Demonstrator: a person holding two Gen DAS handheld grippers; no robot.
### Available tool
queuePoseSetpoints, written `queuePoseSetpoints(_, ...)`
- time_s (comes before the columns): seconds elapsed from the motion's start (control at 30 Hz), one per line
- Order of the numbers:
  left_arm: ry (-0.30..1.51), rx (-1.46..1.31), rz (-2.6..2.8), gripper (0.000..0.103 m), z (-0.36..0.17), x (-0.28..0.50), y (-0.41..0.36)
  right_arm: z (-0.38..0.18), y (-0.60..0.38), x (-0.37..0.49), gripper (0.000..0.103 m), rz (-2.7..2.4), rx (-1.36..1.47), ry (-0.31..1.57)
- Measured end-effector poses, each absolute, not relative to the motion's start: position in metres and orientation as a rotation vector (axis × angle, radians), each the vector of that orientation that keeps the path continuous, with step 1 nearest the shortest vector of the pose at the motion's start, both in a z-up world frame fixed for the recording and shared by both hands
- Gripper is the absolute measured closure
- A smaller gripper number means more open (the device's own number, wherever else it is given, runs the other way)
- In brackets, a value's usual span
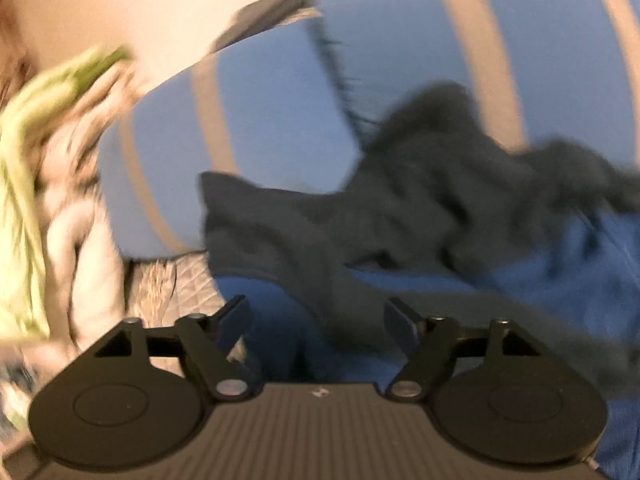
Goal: Fold clothes
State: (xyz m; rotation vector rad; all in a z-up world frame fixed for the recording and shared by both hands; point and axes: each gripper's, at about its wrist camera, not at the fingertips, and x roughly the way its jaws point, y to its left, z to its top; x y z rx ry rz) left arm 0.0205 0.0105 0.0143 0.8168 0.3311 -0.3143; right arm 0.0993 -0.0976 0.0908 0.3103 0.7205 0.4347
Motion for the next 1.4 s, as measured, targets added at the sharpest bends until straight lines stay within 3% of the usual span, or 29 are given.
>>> queuePoseSetpoints(0.3,0.314,0.918,-0.285,0.079,0.002,0.014,0.008,0.092,0.01,0.152,0.016,0.366,0.015,0.725)
queuePoseSetpoints(0.33,0.312,0.928,-0.278,0.079,0.001,0.015,0.009,0.089,0.017,0.157,0.023,0.369,-0.014,0.729)
queuePoseSetpoints(0.37,0.311,0.928,-0.266,0.079,0.002,0.014,0.011,0.085,0.023,0.162,0.06,0.375,-0.041,0.733)
queuePoseSetpoints(0.4,0.309,0.926,-0.253,0.079,0.003,0.013,0.013,0.083,0.023,0.168,0.078,0.372,-0.034,0.739)
queuePoseSetpoints(0.47,0.333,0.842,-0.233,0.079,0.011,0.008,0.026,0.081,0.004,0.18,0.087,0.347,0.102,0.748)
queuePoseSetpoints(0.57,0.403,0.677,-0.208,0.079,0.022,0.002,0.052,0.073,-0.029,0.193,0.089,0.372,0.304,0.772)
queuePoseSetpoints(0.63,0.48,0.579,-0.192,0.103,0.028,-0.001,0.07,0.068,-0.042,0.196,0.09,0.363,0.386,0.777)
queuePoseSetpoints(0.67,0.499,0.521,-0.197,0.102,0.031,-0.005,0.078,0.068,-0.047,0.197,0.09,0.349,0.399,0.771)
queuePoseSetpoints(0.77,0.383,0.448,-0.23,0.094,0.042,-0.016,0.087,0.069,-0.056,0.199,0.09,0.339,0.429,0.772)
queuePoseSetpoints(0.8,0.329,0.465,-0.229,0.08,0.045,-0.016,0.085,0.069,-0.056,0.198,0.09,0.339,0.431,0.772)
queuePoseSetpoints(0.83,0.274,0.482,-0.229,0.056,0.049,-0.015,0.083,0.069,-0.056,0.198,0.09,0.34,0.432,0.772)
queuePoseSetpoints(0.9,0.203,0.5,-0.238,0.043,0.055,-0.009,0.08,0.069,-0.056,0.198,0.09,0.341,0.434,0.771)
queuePoseSetpoints(1.1,0.299,0.404,-0.334,0.043,0.055,0.049,0.083,0.07,-0.057,0.196,0.09,0.344,0.44,0.769)
queuePoseSetpoints(1.13,0.328,0.392,-0.324,0.053,0.053,0.053,0.086,0.07,-0.057,0.196,0.09,0.344,0.441,0.768)
queuePoseSetpoints(1.2,0.387,0.361,-0.295,0.084,0.05,0.061,0.094,0.07,-0.057,0.196,0.09,0.345,0.443,0.767)
queuePoseSetpoints(1.4,0.474,0.207,-0.189,0.086,0.055,0.065,0.122,0.064,-0.059,0.2,0.09,0.432,0.549,0.797)
